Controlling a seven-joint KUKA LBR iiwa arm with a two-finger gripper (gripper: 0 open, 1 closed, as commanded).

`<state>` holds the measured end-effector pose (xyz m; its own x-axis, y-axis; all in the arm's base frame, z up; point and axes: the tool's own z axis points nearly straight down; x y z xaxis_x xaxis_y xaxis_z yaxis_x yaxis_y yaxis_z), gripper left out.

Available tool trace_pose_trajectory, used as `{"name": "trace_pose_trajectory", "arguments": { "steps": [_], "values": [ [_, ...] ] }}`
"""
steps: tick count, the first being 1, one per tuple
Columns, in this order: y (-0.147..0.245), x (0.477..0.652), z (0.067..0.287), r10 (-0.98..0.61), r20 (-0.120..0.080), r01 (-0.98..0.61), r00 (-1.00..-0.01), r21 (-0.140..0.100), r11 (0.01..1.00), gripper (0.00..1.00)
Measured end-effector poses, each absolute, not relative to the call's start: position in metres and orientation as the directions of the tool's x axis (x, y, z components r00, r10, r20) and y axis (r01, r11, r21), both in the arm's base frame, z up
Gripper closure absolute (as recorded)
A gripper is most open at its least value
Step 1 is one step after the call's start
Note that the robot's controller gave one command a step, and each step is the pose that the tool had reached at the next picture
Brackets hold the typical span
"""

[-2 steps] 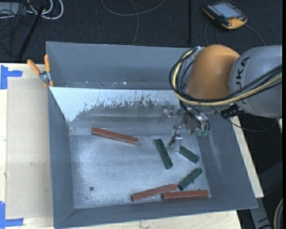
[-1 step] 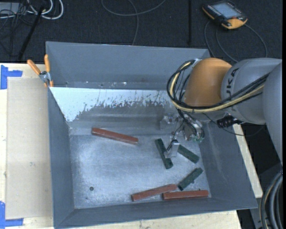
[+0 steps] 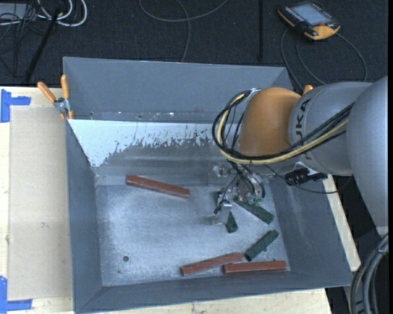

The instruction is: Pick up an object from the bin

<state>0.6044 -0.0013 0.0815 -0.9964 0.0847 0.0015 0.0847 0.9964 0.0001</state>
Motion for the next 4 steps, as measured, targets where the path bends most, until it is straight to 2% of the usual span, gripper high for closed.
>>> {"name": "trace_pose_trajectory", "arguments": {
  "steps": [1,2,3,4],
  "values": [
    [0.013,0.608,0.078,0.012,-0.001,0.012,-1.0,0.002,1.0,0.0],
    [-0.047,0.605,0.076,-0.063,0.0,-0.063,-0.998,0.001,0.998,0.0],
    [-0.066,0.614,0.074,-0.053,-0.003,-0.053,-0.999,-0.002,0.999,1.0],
    [-0.053,0.617,0.073,-0.048,-0.004,-0.048,-0.999,-0.002,0.999,1.0]
  ]
}}
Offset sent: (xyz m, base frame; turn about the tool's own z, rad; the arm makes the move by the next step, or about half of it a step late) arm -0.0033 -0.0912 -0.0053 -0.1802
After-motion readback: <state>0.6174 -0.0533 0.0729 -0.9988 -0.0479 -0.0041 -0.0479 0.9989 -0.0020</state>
